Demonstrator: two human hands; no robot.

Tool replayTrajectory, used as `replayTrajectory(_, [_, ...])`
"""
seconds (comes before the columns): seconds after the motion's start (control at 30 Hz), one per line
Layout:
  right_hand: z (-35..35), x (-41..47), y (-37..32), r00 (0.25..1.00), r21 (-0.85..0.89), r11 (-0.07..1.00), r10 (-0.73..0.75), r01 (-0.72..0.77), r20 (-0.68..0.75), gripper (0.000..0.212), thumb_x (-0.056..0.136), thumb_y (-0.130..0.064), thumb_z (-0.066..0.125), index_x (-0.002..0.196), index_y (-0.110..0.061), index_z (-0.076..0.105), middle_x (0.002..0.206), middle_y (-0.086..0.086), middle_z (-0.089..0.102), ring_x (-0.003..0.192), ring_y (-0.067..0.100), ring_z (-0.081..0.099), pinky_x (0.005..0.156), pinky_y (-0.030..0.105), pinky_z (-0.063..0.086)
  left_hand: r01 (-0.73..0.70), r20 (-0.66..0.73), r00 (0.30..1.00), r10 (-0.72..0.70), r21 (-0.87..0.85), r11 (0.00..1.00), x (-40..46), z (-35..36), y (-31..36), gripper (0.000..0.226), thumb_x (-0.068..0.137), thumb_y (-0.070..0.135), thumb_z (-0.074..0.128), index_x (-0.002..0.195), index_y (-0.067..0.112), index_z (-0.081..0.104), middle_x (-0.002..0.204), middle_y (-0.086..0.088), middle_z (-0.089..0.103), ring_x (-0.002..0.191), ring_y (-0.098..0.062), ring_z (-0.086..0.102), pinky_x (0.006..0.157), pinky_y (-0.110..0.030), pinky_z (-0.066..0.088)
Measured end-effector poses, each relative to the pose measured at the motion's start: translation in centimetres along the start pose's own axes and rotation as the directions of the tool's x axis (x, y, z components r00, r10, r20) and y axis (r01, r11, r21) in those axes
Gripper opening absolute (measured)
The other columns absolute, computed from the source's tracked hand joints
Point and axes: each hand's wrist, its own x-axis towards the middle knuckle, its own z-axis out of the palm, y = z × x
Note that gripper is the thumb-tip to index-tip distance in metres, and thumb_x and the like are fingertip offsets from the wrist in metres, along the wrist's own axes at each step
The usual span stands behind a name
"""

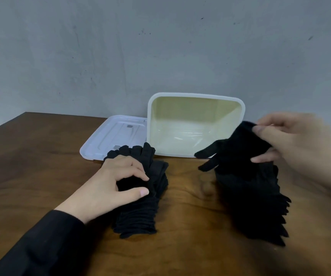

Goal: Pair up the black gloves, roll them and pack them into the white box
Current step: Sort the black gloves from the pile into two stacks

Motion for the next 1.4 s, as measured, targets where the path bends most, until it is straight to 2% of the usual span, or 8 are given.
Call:
replayTrajectory(0.13, [2.7,1.3,-1.5,0.998,0.042,0.998,0.037,-0.039,0.058,0.018,0.098,-0.028,0.058,0.085,-0.022,0.068,0.080,0.013,0.069,0.066,0.012,0.075,0.069,0.026,0.054,-0.020,0.082,0.996,0.020,0.002,1.000,-0.1,-0.5,0.1,0.030,0.075,0.062,0.062,0.101,0.050,0.068,0.121,0.022,0.058,0.122,-0.008,0.047,0.098,-0.039,0.044])
replayTrajectory(0.33, [6.1,0.4,-0.5,0.958,0.050,0.982,-0.167,0.183,-0.232,0.010,0.098,-0.031,0.056,0.090,-0.031,0.062,0.063,-0.007,0.070,0.075,0.015,0.075,0.080,0.045,0.057,-0.078,0.046,0.996,0.079,-0.021,0.997,-0.1,-0.6,0.2,0.023,0.086,0.048,0.053,0.094,0.039,0.073,0.114,0.015,0.063,0.116,-0.015,0.054,0.099,-0.034,0.039])
replayTrajectory(0.47, [9.8,-3.8,3.7,0.962,-0.177,0.948,-0.272,0.266,-0.009,0.012,0.097,-0.029,0.057,0.103,-0.034,0.065,0.071,-0.014,0.069,0.062,0.001,0.064,0.056,0.016,0.051,-0.077,0.049,0.996,0.077,0.003,0.997,-0.1,-0.6,0.1,0.018,0.083,0.045,0.054,0.090,0.041,0.070,0.115,0.017,0.063,0.117,-0.015,0.053,0.097,-0.030,0.036])
replayTrajectory(0.63, [12.9,-7.2,9.2,0.884,-0.259,0.882,-0.286,0.394,0.371,0.012,0.100,-0.028,0.052,0.103,-0.034,0.061,0.138,-0.029,0.051,0.132,-0.027,0.024,0.118,0.014,0.021,-0.115,0.019,0.993,0.114,0.030,0.993,0.2,-0.4,0.3,0.018,0.086,0.038,0.051,0.080,0.025,0.062,0.102,0.008,0.064,0.103,-0.019,0.056,0.092,-0.030,0.037])
replayTrajectory(0.9, [13.0,-7.6,9.6,0.863,-0.229,0.882,-0.297,0.411,0.409,0.032,0.096,-0.057,0.037,0.110,-0.037,0.058,0.145,-0.031,0.042,0.137,-0.026,0.013,0.115,0.005,0.008,-0.029,-0.184,0.983,0.007,-0.113,0.993,0.1,0.2,1.3,0.018,0.093,0.021,0.058,0.076,0.018,0.061,0.075,0.003,0.058,0.072,-0.016,0.052,0.069,-0.032,0.038])
replayTrajectory(1.17, [11.0,-7.6,7.0,0.960,0.144,0.973,-0.208,0.183,0.189,0.049,0.085,-0.063,0.051,0.133,-0.055,0.047,0.135,-0.039,0.048,0.126,-0.012,0.047,0.092,0.014,0.046,-0.018,-0.401,0.915,-0.054,-0.174,0.985,1.6,0.7,7.2,0.019,0.093,0.018,0.062,0.074,0.022,0.065,0.056,0.008,0.055,0.053,-0.004,0.045,0.051,-0.014,0.034])
replayTrajectory(1.3, [10.6,-7.2,3.9,0.953,0.609,0.793,-0.160,-0.033,0.258,0.060,0.087,-0.042,0.072,0.140,-0.042,0.045,0.133,-0.026,0.059,0.124,-0.001,0.057,0.092,0.032,0.056,-0.117,-0.185,0.977,0.105,-0.055,0.992,2.7,2.7,10.2,0.016,0.096,0.021,0.058,0.088,0.027,0.070,0.074,0.019,0.065,0.072,0.003,0.059,0.066,-0.008,0.040])
replayTrajectory(1.4, [10.6,-6.7,3.2,0.973,0.653,0.741,0.003,-0.157,0.230,0.033,0.091,-0.021,0.067,0.123,-0.031,0.066,0.114,-0.014,0.072,0.106,0.008,0.069,0.079,0.033,0.061,-0.235,0.053,0.971,0.233,0.019,0.972,2.9,3.2,9.4,0.027,0.099,0.025,0.048,0.111,0.032,0.071,0.107,0.025,0.068,0.109,0.003,0.060,0.090,-0.011,0.042])
